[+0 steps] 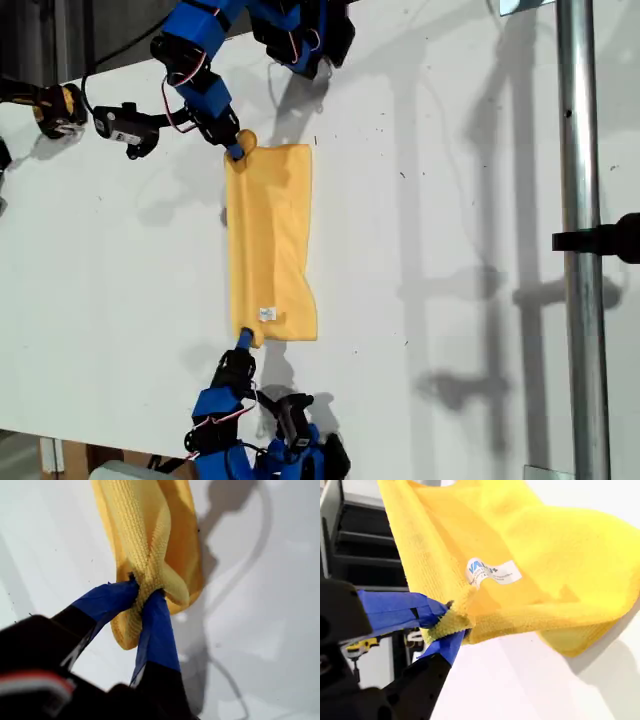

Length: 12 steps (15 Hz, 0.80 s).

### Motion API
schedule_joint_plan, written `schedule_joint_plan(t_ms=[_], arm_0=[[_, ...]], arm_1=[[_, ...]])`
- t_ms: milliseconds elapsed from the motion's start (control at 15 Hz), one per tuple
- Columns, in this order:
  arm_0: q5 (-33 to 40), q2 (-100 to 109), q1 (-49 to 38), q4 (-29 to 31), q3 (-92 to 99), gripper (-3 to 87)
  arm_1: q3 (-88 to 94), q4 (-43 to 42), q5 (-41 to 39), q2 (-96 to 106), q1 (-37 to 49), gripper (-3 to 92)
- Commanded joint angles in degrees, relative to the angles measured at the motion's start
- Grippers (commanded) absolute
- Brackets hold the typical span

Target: Grasp corners of a towel and fold twice.

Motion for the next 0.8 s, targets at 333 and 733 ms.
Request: schedule_joint_plan(t_ms=[333,733], arm_0=[[-12.1,-1.8,9.0,-5.0,6.1,-1.4],[-19.0,-13.6,9.8,-8.3,5.4,-1.3]], arm_1=[[9.6,-2.9,8.3,-0.1,-8.0,-0.1],[19.5,-9.5,12.4,-2.3,-9.6,-0.1]])
